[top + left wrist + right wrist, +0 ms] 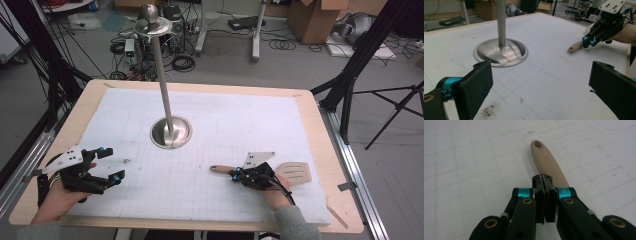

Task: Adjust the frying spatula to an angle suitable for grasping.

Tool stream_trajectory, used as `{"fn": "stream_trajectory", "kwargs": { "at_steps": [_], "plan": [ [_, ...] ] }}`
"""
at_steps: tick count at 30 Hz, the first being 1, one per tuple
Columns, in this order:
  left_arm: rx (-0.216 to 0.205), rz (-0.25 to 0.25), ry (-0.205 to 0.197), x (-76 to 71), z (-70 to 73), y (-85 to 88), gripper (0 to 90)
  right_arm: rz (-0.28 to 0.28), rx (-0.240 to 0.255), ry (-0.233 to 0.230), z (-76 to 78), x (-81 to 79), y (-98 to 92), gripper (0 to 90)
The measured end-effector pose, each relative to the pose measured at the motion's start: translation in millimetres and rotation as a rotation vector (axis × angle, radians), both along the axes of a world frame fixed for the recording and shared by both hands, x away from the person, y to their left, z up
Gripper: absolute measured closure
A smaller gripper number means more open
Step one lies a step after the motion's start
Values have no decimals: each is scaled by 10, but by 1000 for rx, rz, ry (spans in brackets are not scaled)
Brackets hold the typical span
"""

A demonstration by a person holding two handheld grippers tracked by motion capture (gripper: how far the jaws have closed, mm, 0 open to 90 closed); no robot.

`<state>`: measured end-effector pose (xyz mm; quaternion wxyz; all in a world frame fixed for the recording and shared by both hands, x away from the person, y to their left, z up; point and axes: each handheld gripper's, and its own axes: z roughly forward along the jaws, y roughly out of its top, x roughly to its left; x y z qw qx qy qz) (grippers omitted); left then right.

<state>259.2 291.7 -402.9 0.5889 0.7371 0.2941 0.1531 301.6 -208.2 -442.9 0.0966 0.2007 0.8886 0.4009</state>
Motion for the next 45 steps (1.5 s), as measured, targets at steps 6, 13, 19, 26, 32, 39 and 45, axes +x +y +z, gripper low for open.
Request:
{"fn": "stream_trajectory", "kwargs": {
  "at_steps": [6, 13, 19, 26, 32, 39, 45],
  "plan": [
    [0, 11, 4, -26, -10, 40, 59, -8, -13, -5, -35, 41, 112, 896],
    [1, 26, 3, -88, -8, 78, 59, -45, -3, -17, -45, 129, 155, 899],
    [12, 37, 1, -149, 1, 124, 59, -92, 18, -14, -51, 245, 162, 899],
    [12, 55, 1, -218, 1, 177, 59, -132, 8, -3, -38, 340, 189, 899],
    [10, 67, -3, -257, 9, 215, 59, -153, 1, 8, -27, 397, 200, 899],
    [14, 63, 0, -251, 1, 201, 59, -180, -1, 12, -23, 480, 214, 899],
    [15, 53, 3, -229, -4, 182, 59, -203, -7, 20, -12, 576, 223, 900]
  ]
}}
